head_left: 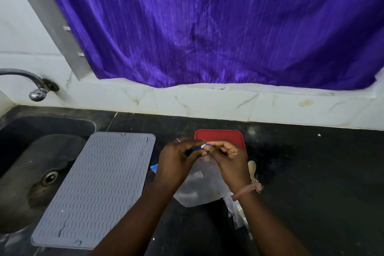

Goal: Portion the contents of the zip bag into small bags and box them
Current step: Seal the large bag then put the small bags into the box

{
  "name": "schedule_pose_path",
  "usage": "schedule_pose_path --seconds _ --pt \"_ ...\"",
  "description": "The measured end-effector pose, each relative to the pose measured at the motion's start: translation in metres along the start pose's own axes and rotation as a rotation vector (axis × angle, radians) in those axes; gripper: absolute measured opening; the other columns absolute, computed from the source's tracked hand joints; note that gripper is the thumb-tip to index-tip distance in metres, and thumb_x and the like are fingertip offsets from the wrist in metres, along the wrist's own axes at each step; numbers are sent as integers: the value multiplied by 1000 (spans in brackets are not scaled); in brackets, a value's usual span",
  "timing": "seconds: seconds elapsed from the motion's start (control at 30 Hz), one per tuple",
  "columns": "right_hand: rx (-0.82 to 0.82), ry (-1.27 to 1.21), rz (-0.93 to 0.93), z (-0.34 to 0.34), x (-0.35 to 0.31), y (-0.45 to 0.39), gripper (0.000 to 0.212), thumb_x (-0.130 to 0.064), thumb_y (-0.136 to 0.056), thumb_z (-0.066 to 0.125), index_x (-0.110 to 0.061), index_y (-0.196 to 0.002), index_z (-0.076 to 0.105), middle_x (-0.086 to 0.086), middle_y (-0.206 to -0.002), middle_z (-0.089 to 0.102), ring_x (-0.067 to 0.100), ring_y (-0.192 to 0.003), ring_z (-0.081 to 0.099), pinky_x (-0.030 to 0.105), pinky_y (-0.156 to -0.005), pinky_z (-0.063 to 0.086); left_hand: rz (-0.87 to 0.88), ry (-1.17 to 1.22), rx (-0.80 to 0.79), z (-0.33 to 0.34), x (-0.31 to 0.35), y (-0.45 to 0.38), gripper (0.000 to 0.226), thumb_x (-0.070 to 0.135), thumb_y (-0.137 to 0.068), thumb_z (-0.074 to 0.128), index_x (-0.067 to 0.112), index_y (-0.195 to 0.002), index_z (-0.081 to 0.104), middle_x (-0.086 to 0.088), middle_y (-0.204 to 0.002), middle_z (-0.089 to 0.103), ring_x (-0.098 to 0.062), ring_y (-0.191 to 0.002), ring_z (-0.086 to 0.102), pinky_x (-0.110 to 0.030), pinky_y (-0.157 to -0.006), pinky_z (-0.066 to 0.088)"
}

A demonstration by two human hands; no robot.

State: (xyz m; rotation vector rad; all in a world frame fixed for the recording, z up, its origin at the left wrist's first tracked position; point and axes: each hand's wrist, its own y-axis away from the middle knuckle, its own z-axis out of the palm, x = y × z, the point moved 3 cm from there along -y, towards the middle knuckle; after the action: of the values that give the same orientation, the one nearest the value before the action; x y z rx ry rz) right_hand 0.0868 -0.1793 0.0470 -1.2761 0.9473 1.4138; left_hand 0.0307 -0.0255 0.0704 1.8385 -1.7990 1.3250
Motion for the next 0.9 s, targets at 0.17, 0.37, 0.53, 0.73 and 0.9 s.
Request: schedule_pose_path --seconds 0.17,0.37,0.53,0.73,0.9 --pt "-101 -5 30 -1 -3 -2 12 4 -84 72 -6 -86 75 6 -85 77 16 -83 72 22 -76 55 -237 290 -83 -6 -2 -4 19 2 -83 80 19 -92 82 11 -84 79 -4 -80 75 -17 -74 55" --pt "-204 213 -50 1 -2 -2 12 -5 -90 70 -16 -91 75 1 -91 76 15 -89 71 25 -81 55 -334 330 -160 -4 -4 0 20 6 -92 72 23 -87 79 8 -82 79 -4 -79 73 -13 -73 52" --pt "-272 374 -82 1 3 1 13 -12 -93 66 -23 -97 72 -4 -92 74 13 -86 69 35 -80 57 -411 330 -204 -2 -11 1 13 10 -96 69 15 -92 80 4 -84 79 -1 -79 71 -9 -70 49" --pt "-151 367 -86 1 7 -5 15 -7 -93 65 -19 -90 73 -5 -89 74 13 -89 70 34 -84 56 -336 239 -207 -3 -9 -3 5 19 -93 74 22 -93 78 10 -85 78 -4 -81 73 -17 -75 55" --pt "-79 329 -32 -2 6 -5 16 -4 -92 65 -16 -84 71 -4 -84 74 12 -84 69 26 -79 53 -273 130 -260 -6 -5 -4 4 22 -91 75 25 -92 77 15 -80 75 2 -73 69 -11 -66 50"
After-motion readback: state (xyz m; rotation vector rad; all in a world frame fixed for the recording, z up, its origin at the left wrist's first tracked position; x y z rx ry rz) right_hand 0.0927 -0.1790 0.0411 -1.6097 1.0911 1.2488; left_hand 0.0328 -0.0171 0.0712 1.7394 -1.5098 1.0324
